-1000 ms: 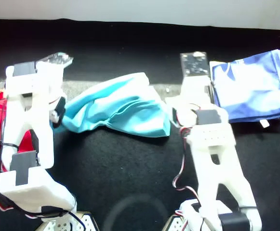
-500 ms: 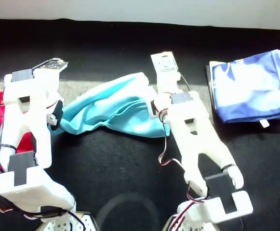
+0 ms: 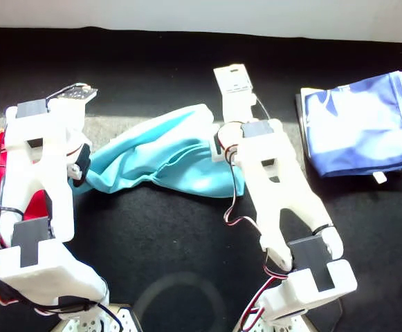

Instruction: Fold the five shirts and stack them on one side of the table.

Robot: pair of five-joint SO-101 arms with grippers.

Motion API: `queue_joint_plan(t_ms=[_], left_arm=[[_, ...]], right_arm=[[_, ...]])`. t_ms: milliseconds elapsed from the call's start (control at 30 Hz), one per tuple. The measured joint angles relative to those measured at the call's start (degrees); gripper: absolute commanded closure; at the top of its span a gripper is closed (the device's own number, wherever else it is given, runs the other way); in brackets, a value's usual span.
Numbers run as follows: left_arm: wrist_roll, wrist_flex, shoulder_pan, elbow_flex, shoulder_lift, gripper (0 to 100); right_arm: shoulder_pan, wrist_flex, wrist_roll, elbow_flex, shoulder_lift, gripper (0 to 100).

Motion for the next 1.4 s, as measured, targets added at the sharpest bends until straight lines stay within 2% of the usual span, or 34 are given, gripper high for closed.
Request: queue_joint_plan(t_ms=[133,267,300,933,1400], left_arm=[[0.0,-1.5,0.0,0.0,0.0,99],[0.0,-2.0,0.0,0.0,0.0,99],[0.0,-2.0,0.0,0.0,0.0,99],[0.0,-2.0,0.0,0.0,0.0,99],[0.0,-3.2,0.0,0.0,0.0,99]], right_arm=[[0.4,2.0,0.0,-2.3,0.4,97.1],[0.4,2.0,0.0,-2.4,0.5,82.9],[0.4,2.0,0.0,-2.4,0.5,82.0],[-1.7,0.9,0.0,-3.3,6.8,83.4],[-6.3,6.6,0.0,-5.4,7.3,83.4]])
